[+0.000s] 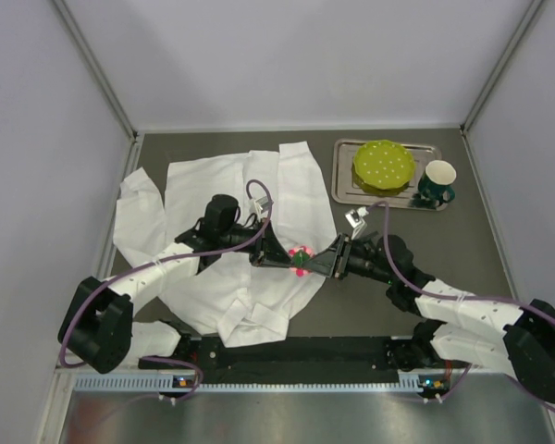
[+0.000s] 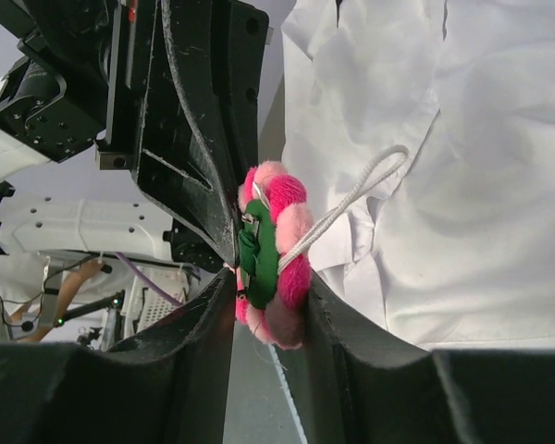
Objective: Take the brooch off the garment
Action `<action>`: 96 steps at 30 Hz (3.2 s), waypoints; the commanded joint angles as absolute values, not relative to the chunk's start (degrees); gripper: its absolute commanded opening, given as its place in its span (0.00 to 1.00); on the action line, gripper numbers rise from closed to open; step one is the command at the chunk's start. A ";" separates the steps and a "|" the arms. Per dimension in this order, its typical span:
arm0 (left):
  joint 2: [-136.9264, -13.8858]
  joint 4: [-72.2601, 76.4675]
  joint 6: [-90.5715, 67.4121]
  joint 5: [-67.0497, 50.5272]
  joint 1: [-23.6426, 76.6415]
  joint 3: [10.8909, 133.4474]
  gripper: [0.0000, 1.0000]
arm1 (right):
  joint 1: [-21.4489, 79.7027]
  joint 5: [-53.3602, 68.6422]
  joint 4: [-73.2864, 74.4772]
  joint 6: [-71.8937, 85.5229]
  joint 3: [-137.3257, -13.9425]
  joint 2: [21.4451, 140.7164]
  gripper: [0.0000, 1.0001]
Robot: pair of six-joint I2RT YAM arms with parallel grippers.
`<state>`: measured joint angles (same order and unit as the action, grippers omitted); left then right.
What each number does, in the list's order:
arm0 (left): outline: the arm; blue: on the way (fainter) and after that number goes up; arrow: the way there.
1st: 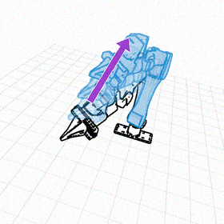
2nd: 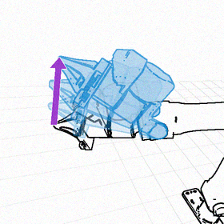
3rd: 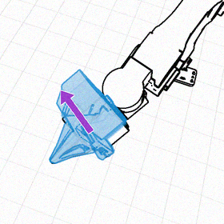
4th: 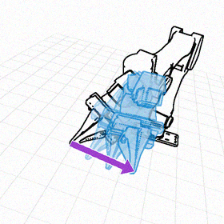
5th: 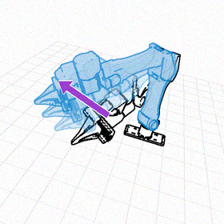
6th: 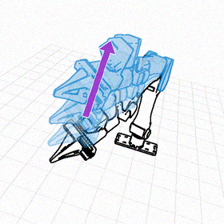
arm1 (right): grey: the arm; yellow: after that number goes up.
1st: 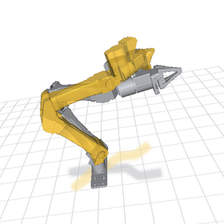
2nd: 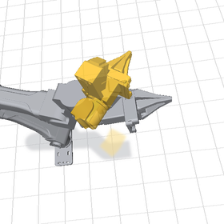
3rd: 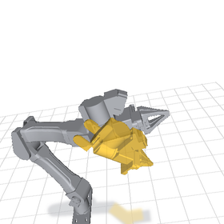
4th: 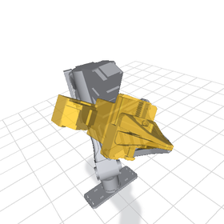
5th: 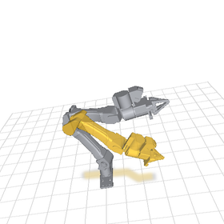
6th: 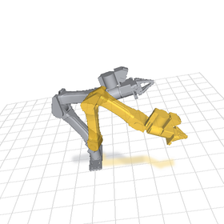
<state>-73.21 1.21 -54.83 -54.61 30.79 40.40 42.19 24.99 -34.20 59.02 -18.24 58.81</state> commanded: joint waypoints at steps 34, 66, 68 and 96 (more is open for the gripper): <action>-70.93 6.58 -55.63 -57.30 31.03 41.66 0.00 | 41.92 23.90 -38.58 59.41 -16.79 54.48 0.49; -71.54 9.05 -57.04 -58.36 31.11 40.43 0.00 | 42.01 25.93 -46.67 61.17 -17.67 59.50 0.33; -71.54 9.14 -57.13 -58.36 31.11 40.52 0.00 | 42.01 25.93 -46.67 61.17 -17.75 59.68 0.33; -72.16 6.24 -55.63 -58.45 31.55 42.63 0.00 | 42.28 28.65 -45.44 60.82 -19.60 63.54 0.29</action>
<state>-72.62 4.08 -55.94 -56.99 30.96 40.49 42.09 27.22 -44.58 62.15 -17.06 62.37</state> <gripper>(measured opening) 0.078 0.303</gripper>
